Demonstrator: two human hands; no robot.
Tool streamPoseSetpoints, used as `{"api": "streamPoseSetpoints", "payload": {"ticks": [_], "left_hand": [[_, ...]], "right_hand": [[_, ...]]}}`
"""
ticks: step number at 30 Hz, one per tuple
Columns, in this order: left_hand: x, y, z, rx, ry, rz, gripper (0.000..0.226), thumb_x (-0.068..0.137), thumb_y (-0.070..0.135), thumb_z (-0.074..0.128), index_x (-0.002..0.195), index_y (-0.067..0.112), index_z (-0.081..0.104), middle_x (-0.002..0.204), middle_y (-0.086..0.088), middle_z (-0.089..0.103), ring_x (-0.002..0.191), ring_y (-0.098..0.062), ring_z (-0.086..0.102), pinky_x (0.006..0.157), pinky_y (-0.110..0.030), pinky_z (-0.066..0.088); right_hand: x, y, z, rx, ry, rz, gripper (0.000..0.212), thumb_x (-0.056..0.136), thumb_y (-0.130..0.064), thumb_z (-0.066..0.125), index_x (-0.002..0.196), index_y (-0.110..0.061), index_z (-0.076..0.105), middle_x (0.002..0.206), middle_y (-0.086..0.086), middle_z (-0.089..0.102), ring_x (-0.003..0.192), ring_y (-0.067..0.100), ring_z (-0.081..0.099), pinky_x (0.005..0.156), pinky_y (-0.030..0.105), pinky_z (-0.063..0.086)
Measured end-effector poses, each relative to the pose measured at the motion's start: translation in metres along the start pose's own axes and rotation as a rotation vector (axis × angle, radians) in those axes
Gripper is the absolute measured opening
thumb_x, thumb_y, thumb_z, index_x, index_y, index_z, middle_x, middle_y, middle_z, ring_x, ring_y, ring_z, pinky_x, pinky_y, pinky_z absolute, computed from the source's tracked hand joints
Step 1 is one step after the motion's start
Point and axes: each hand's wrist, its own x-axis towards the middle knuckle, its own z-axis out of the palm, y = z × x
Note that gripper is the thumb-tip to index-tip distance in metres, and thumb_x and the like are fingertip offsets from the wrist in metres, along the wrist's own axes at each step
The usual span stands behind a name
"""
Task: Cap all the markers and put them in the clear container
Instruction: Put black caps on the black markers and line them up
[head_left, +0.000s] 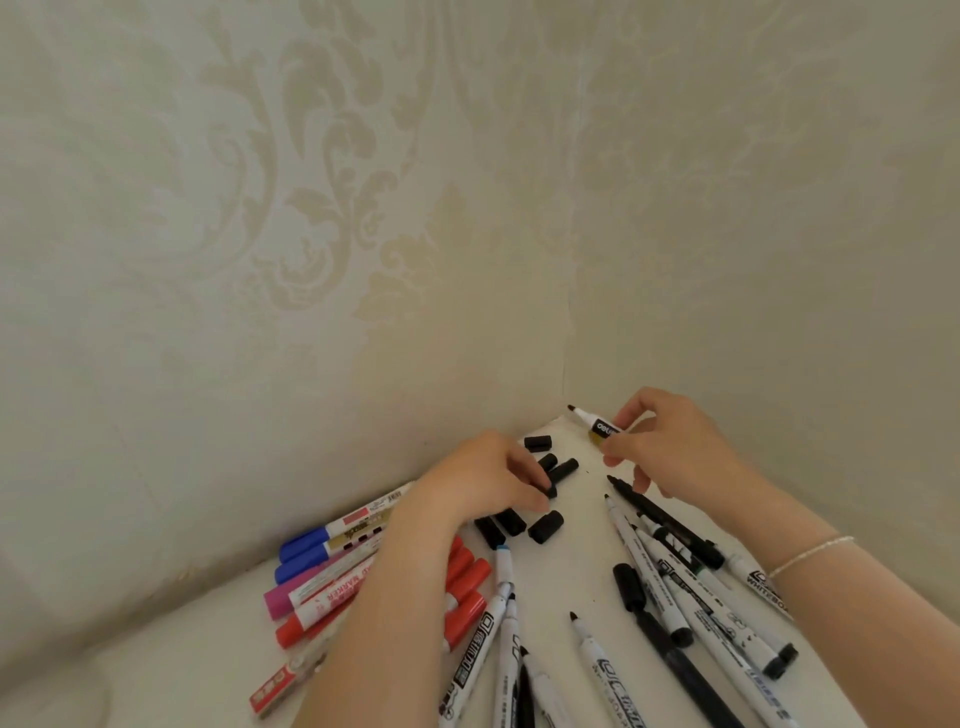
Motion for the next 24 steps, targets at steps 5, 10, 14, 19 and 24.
{"api": "streamPoseSetpoints", "payload": {"ticks": [5, 10, 14, 19, 24], "left_hand": [[0.004, -0.009, 0.0, -0.01, 0.073, -0.027, 0.015, 0.086, 0.029, 0.07, 0.097, 0.021, 0.074, 0.099, 0.006, 0.071, 0.095, -0.009, 0.064, 0.085, -0.024, 0.049], [0.003, -0.016, -0.01, 0.037, 0.167, -0.077, 0.014, 0.091, 0.015, 0.061, 0.098, 0.018, 0.073, 0.105, 0.001, 0.069, 0.098, -0.012, 0.062, 0.087, -0.024, 0.047], [0.004, -0.018, -0.012, 0.049, 0.179, -0.107, 0.018, 0.093, 0.013, 0.057, 0.101, 0.016, 0.073, 0.11, -0.002, 0.068, 0.099, -0.015, 0.061, 0.089, -0.027, 0.049], [0.006, -0.017, -0.01, 0.036, 0.178, -0.094, 0.02, 0.093, 0.015, 0.057, 0.106, 0.015, 0.071, 0.112, -0.001, 0.068, 0.094, -0.011, 0.058, 0.081, -0.022, 0.043], [0.008, -0.015, -0.004, -0.03, 0.191, -0.052, 0.042, 0.096, 0.024, 0.055, 0.137, 0.016, 0.052, 0.134, -0.001, 0.056, 0.119, -0.016, 0.054, 0.093, -0.024, 0.042]], "right_hand": [[0.021, 0.008, 0.012, -0.076, -0.023, 0.028, 0.016, 0.084, -0.004, 0.06, 0.097, -0.012, 0.063, 0.083, 0.008, 0.063, 0.057, 0.014, 0.052, 0.054, 0.027, 0.046], [0.046, 0.006, 0.04, -0.099, -0.109, 0.02, 0.026, 0.085, 0.004, 0.055, 0.098, -0.014, 0.068, 0.085, -0.001, 0.058, 0.06, 0.012, 0.051, 0.05, 0.019, 0.043], [0.063, 0.01, 0.061, -0.205, -0.163, 0.016, 0.024, 0.083, 0.0, 0.058, 0.093, -0.019, 0.07, 0.078, 0.001, 0.06, 0.065, 0.015, 0.055, 0.064, 0.03, 0.053], [0.07, 0.016, 0.068, -0.232, -0.169, 0.037, 0.02, 0.08, -0.003, 0.065, 0.083, -0.022, 0.068, 0.089, 0.006, 0.067, 0.075, 0.018, 0.058, 0.074, 0.032, 0.053], [0.061, 0.006, 0.055, 0.004, -0.209, 0.027, 0.017, 0.077, -0.001, 0.071, 0.09, -0.011, 0.069, 0.075, 0.001, 0.061, 0.053, 0.011, 0.049, 0.042, 0.016, 0.039]]}}
